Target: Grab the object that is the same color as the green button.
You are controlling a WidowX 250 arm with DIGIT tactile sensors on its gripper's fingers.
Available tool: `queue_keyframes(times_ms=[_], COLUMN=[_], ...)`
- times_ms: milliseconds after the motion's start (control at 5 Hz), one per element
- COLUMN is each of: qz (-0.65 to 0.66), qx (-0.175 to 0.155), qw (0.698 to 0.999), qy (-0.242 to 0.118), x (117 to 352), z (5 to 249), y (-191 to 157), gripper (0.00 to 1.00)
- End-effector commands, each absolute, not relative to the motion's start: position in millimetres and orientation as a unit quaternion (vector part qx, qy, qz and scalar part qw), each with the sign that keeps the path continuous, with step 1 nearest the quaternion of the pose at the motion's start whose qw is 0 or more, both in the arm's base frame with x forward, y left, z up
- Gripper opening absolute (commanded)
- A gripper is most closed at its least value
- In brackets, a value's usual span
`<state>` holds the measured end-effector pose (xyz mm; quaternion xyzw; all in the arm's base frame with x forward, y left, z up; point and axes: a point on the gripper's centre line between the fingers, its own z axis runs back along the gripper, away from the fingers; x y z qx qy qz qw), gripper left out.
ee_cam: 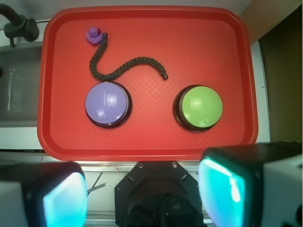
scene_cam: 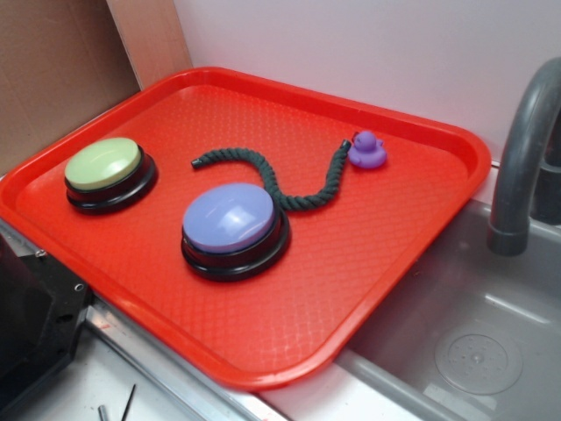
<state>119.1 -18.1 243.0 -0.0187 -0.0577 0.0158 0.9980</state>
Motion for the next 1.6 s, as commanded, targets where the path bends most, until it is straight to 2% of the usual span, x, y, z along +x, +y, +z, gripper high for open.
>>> queue_keyframes(times_ms=[0, 200, 400, 800, 1000, 1200, 1400], qz=[0.016, 0.109, 0.209, 0.393, 0.488, 0.536, 0.560], qx=[-0.019, -0.082, -0.081, -0.058, -0.045, -0.020, 0.003], qw=[0.998, 0.988, 0.972, 0.915, 0.869, 0.842, 0.826], qy=[-0.058, -0.072, -0.072, -0.065, -0.066, -0.056, -0.070], x=[119, 123, 135, 188, 215, 235, 251], z=[243, 237, 225, 185, 160, 126, 92], y=[-18, -13, -8, 2, 5, 2, -2], gripper=[1.00, 1.00, 1.00, 1.00, 1.00, 1.00, 1.00])
